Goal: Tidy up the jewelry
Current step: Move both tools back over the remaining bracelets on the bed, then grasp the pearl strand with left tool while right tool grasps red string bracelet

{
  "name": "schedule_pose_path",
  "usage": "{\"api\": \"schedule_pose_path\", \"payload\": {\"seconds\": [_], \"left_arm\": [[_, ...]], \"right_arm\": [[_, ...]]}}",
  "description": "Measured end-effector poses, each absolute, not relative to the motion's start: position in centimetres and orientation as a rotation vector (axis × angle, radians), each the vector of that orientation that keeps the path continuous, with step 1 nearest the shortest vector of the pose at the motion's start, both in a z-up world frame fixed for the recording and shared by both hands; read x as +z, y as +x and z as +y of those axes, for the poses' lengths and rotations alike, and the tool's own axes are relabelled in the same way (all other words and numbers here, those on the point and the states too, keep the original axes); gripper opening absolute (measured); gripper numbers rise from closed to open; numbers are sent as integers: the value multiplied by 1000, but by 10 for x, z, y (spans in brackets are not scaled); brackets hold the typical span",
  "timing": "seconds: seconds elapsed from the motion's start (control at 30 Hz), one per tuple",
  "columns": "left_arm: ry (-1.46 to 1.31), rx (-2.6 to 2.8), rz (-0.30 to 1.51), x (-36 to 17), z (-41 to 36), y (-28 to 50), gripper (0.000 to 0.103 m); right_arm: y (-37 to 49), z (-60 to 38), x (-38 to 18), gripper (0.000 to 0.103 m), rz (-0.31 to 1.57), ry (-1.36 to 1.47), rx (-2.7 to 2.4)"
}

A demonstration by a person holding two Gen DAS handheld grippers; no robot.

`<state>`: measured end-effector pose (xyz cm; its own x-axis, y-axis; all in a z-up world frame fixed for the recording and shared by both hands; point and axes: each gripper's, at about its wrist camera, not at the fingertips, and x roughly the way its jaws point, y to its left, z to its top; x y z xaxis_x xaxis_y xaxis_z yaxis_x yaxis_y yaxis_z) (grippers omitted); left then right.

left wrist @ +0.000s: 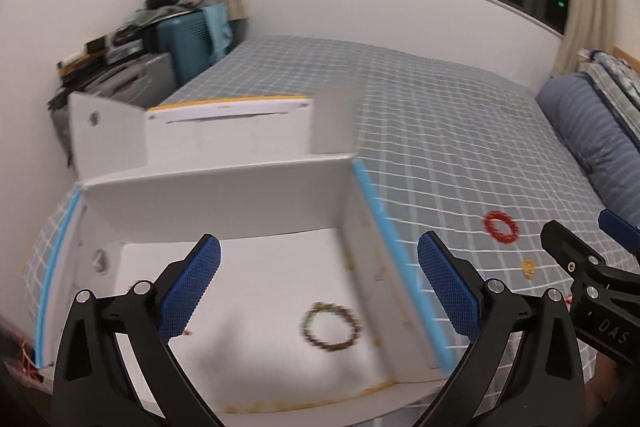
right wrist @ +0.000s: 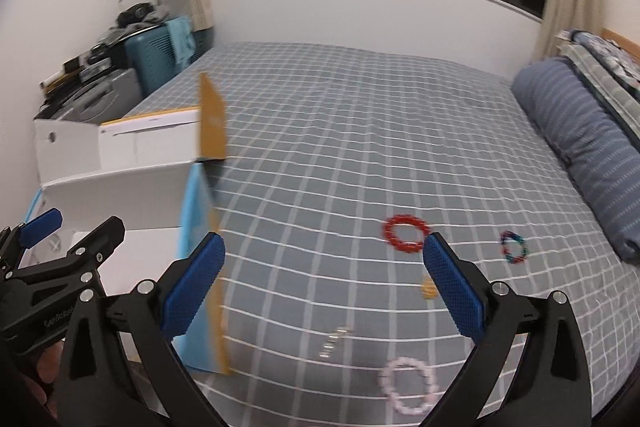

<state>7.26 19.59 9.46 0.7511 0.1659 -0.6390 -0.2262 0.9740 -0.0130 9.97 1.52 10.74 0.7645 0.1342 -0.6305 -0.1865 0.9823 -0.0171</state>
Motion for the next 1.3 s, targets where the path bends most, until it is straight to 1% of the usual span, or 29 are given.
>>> {"api": "schedule_pose_path", "payload": {"seconds": [0.37, 0.53, 0.8, 1.03, 1.13, 1.23, 1.3], "left_arm": [[-28, 24, 712, 78, 82, 99, 97], [34, -58, 757, 53, 28, 112, 97], [71, -67, 855, -3, 10, 125, 97], [76, -47, 935, -39, 15, 133, 97], [48, -58, 976, -51, 17, 137, 97], [56, -43, 987, -61, 17, 141, 97], [47, -50, 1013, -65, 16, 143, 93]], "right_arm": [[106, -95, 82, 95, 719, -33, -8], [109, -151, 62, 95, 756, -12, -102], [121, -200, 9, 95, 878, 39, -153], [129, -205, -29, 95, 1016, 36, -90], [130, -203, -33, 95, 1032, 38, -72], [133, -202, -43, 87, 1071, 35, -67], [136, -202, -48, 80, 1096, 48, -55]]}}
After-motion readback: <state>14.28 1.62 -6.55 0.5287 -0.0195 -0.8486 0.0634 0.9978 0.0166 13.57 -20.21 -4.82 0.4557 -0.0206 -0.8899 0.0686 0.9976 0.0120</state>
